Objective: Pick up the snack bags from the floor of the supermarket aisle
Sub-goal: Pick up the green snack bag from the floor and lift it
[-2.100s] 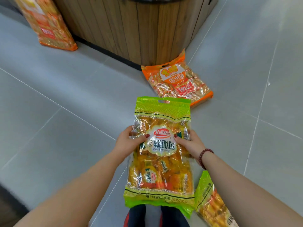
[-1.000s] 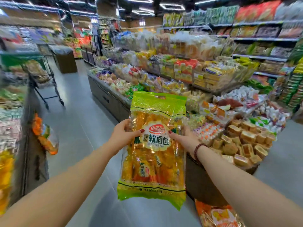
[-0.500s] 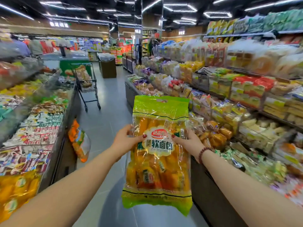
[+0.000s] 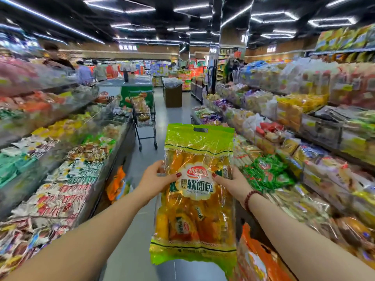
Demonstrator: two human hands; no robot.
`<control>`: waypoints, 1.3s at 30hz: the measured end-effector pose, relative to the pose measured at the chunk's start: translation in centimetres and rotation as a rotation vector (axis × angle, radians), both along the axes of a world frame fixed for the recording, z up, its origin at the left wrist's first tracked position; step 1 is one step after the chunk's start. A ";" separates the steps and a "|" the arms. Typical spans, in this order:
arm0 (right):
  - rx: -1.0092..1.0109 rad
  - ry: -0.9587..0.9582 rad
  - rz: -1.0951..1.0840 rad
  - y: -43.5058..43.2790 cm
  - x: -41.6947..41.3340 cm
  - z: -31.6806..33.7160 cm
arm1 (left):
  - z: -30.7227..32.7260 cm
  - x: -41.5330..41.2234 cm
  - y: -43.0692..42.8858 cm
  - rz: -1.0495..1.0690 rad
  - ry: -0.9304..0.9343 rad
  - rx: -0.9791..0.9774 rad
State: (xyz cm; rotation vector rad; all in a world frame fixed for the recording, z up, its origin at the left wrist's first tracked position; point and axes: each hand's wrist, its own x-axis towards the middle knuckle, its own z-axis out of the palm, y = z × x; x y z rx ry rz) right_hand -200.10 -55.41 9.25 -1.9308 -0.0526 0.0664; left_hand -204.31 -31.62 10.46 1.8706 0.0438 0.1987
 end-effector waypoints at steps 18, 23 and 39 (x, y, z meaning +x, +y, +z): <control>-0.032 0.014 0.040 14.8 40.3 0.0 | -1.1 40.5 14.7 0.029 -0.014 -0.017; -0.031 0.020 0.067 17.1 52.5 -0.7 | -1.8 52.3 17.4 0.078 -0.014 0.023; 0.052 -0.036 0.232 23.2 91.0 0.9 | 0.4 87.2 22.5 0.222 -0.019 0.082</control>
